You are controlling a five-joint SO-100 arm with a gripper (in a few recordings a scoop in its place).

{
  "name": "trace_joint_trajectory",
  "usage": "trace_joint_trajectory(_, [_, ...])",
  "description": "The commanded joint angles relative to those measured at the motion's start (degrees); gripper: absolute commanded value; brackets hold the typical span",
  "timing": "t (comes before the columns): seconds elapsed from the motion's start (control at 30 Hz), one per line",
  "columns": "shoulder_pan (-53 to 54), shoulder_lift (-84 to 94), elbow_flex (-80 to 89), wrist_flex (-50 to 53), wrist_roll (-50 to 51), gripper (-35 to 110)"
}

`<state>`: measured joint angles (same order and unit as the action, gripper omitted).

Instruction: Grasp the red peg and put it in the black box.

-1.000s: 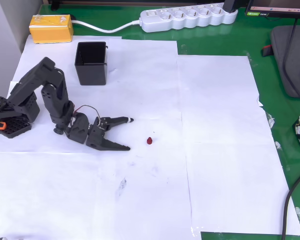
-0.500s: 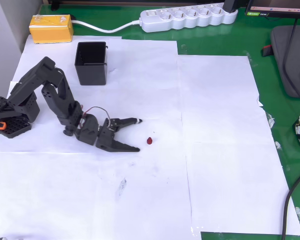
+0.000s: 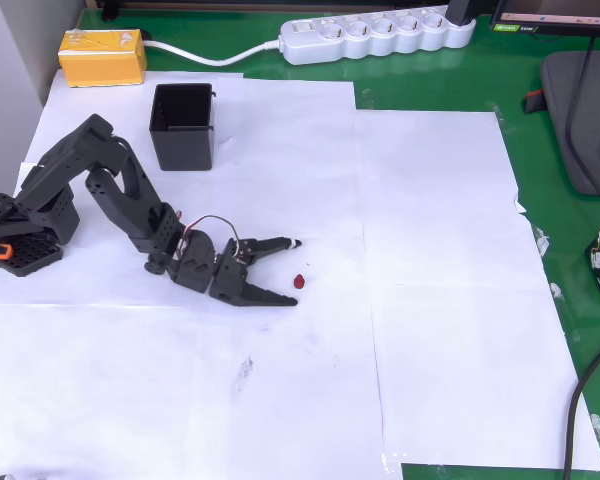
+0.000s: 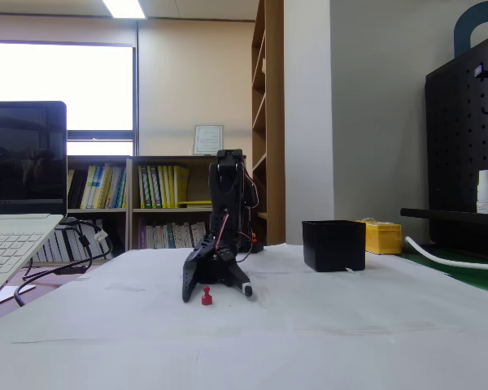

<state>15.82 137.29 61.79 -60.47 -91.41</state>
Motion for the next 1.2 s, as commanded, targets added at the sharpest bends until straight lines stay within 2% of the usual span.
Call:
trace_joint_trajectory(0.0, [-0.62, 0.0, 1.93, 0.44, -0.26, 43])
trace_joint_trajectory(1.17, [-1.32, 1.14, 4.13, 0.44, -0.44, 42])
